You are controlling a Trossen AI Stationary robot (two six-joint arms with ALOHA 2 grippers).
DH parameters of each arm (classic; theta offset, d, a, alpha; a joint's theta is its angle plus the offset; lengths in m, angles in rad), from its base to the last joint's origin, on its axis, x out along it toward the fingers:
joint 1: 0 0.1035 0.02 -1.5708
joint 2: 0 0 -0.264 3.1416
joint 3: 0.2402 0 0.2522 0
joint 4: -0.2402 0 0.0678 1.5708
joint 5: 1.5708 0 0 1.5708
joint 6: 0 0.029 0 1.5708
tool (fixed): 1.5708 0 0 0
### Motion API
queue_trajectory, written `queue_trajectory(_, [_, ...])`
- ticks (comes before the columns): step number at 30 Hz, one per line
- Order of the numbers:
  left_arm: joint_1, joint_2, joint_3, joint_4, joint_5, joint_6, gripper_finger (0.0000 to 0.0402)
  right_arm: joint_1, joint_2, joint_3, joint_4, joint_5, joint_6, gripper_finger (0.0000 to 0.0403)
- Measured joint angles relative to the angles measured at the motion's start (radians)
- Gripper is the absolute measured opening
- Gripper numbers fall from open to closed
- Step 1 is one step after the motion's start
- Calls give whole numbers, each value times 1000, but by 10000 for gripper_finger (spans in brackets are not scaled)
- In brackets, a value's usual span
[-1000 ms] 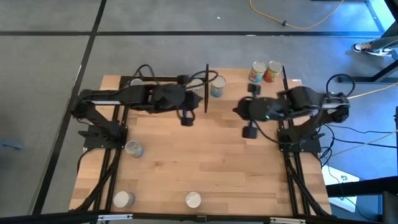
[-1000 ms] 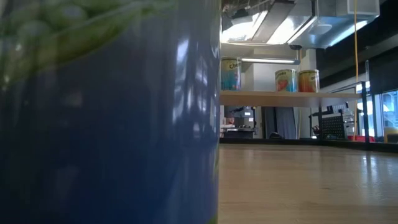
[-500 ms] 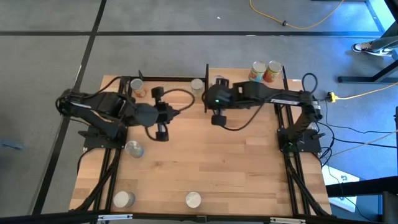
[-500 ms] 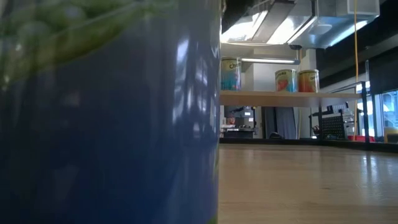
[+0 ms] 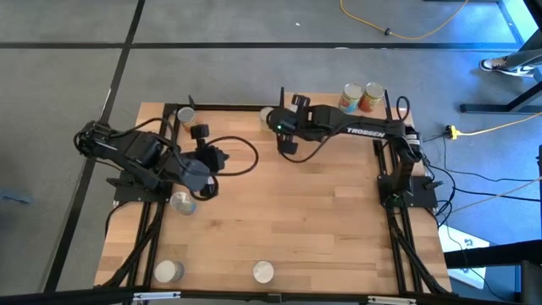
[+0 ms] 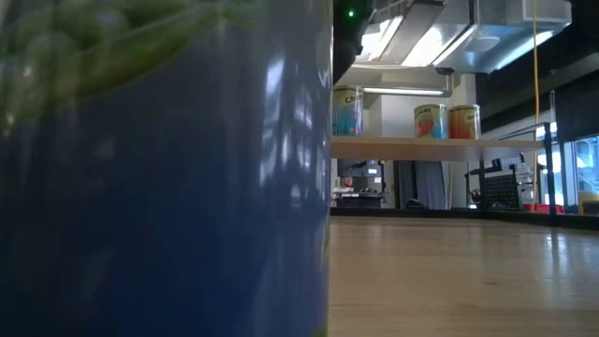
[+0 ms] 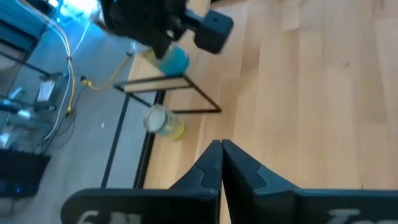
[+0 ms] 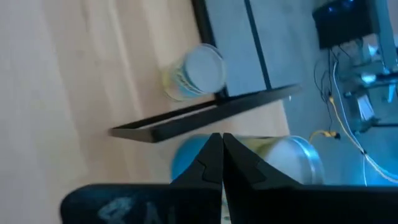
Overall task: Pick and place cans onto a shelf
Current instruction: Put the right canned cherries on the shelf
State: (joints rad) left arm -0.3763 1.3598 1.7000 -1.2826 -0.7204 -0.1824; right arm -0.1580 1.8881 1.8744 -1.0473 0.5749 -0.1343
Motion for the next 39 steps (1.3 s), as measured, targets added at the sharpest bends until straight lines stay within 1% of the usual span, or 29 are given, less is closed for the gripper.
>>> queue_trajectory(3, [0, 0, 0, -32, 0, -26, 0, -26, 0, 0, 0, 0, 17, 1])
queue_trajectory(14, [1, 0, 0, -46, 0, -26, 0, -101, 1, 0, -32, 9, 37, 2])
queue_trajectory(19, [1, 0, 0, -46, 0, -26, 0, -123, 1, 0, -60, 54, 57, 2])
queue_trajectory(23, [1, 0, 0, -46, 0, -26, 0, -130, 1, 0, -80, 145, 86, 2])
queue_trajectory(25, [1, 0, 0, -46, 0, -26, 0, -130, 1, 0, -94, 166, 104, 2])
queue_trajectory(27, [1, 0, 0, -45, 4, -26, 0, -130, 1, 0, -94, 161, 104, 2])
queue_trajectory(29, [1, 0, 0, -46, 5, -26, 0, -128, 1, 0, -78, 134, 84, 2])
queue_trajectory(34, [1, 0, 0, -45, 6, -26, 0, -119, 1, 0, 6, -23, 4, 2])
queue_trajectory(36, [1, 0, 0, -45, 6, -26, 0, -126, 1, 0, 11, -39, -6, 2])
queue_trajectory(39, [1, 0, 0, -45, 7, -26, 0, -150, 1, 0, 11, -19, -7, 2])
